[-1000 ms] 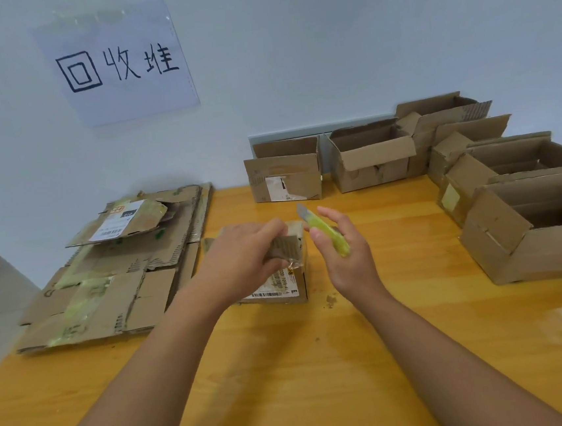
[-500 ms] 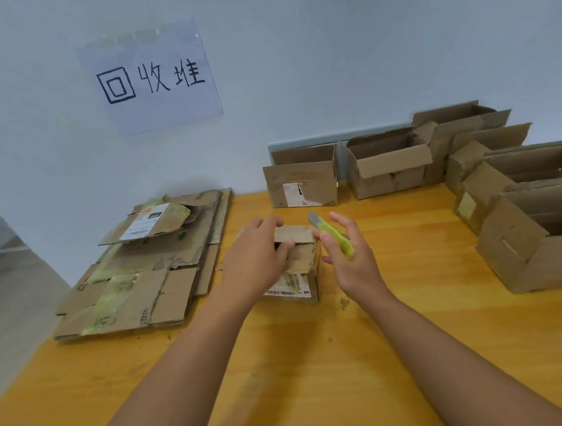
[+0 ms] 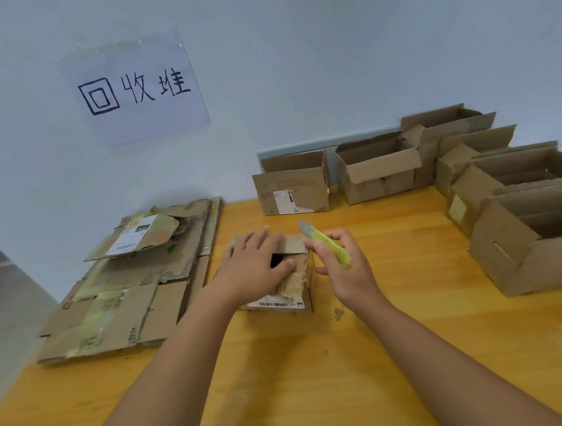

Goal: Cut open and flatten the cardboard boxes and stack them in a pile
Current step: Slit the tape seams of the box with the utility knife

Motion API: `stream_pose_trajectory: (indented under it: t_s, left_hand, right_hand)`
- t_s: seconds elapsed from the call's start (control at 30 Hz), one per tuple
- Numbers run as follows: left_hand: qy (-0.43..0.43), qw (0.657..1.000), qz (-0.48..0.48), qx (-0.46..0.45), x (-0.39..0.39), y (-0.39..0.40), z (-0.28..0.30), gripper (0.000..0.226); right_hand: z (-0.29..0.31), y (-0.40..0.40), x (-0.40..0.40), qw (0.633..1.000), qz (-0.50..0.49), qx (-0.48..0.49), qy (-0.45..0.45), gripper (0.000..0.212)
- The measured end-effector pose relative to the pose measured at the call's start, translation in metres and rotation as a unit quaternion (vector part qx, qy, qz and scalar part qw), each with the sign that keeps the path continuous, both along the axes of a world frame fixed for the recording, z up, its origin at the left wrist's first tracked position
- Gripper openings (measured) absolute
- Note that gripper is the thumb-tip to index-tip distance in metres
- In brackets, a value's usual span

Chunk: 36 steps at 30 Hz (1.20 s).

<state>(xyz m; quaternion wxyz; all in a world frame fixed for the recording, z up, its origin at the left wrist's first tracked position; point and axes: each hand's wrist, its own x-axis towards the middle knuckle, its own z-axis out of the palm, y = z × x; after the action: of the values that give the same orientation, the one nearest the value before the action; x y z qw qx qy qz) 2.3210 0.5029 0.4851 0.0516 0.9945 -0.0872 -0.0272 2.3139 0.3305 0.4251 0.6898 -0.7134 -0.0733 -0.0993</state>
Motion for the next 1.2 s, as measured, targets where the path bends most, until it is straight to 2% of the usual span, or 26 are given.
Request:
stream_pose_trajectory:
  t_s: [0.13, 0.27, 0.37, 0.43, 0.5, 0.6, 0.7, 0.77, 0.83, 0.9, 1.0, 1.2]
  left_hand:
    - [0.024, 0.999, 0.015, -0.034, 0.013, 0.0, 0.01, 0.067]
    - [-0.053, 0.999, 0.007, 0.007, 0.017, -0.008, 0.004, 0.05]
    - [-0.113, 0.991, -0.017, -0.064, 0.013, -0.007, -0.009, 0.042]
    - [-0.131, 0.984, -0.014, -0.12, 0.01, -0.004, -0.013, 0.036]
    - [-0.14, 0.98, -0.006, -0.139, 0.007, -0.003, -0.015, 0.034]
    - [-0.139, 0.982, 0.001, -0.128, 0.006, -0.004, -0.017, 0.037]
    - [-0.13, 0.985, 0.007, -0.113, 0.005, -0.003, -0.02, 0.042]
    - [-0.129, 0.985, 0.005, -0.114, 0.003, -0.001, -0.021, 0.042]
    - [-0.134, 0.984, 0.0, -0.12, 0.001, -0.001, -0.022, 0.041]
    - [-0.141, 0.982, 0.001, -0.124, -0.001, -0.002, -0.023, 0.041]
    - [-0.15, 0.98, 0.008, -0.13, -0.007, -0.002, -0.025, 0.041]
    - [-0.173, 0.979, 0.021, -0.109, -0.016, -0.003, -0.03, 0.042]
  right_hand:
    - [0.001, 0.002, -0.001, 1.0, 0.001, 0.018, 0.011, 0.013]
    - [0.002, 0.0, -0.001, 0.999, 0.005, 0.032, 0.017, 0.011]
    - [0.004, -0.004, 0.0, 0.998, 0.003, 0.055, 0.021, 0.01]
    - [0.007, -0.009, -0.001, 0.997, -0.004, 0.071, 0.012, 0.007]
    - [0.009, -0.016, -0.002, 0.996, -0.007, 0.089, 0.003, 0.007]
    - [0.01, -0.028, -0.005, 0.987, 0.015, 0.156, 0.02, 0.013]
    - [0.013, -0.032, -0.011, 0.96, 0.061, 0.269, 0.052, 0.016]
    - [0.014, -0.03, -0.015, 0.95, 0.081, 0.294, 0.062, 0.016]
    - [0.014, -0.028, -0.016, 0.957, 0.082, 0.267, 0.076, 0.006]
    - [0.013, -0.025, -0.014, 0.969, 0.076, 0.218, 0.094, 0.015]
    - [0.016, -0.019, -0.012, 0.981, 0.048, 0.162, 0.09, 0.013]
    - [0.015, -0.008, -0.007, 0.983, -0.02, 0.165, 0.077, 0.011]
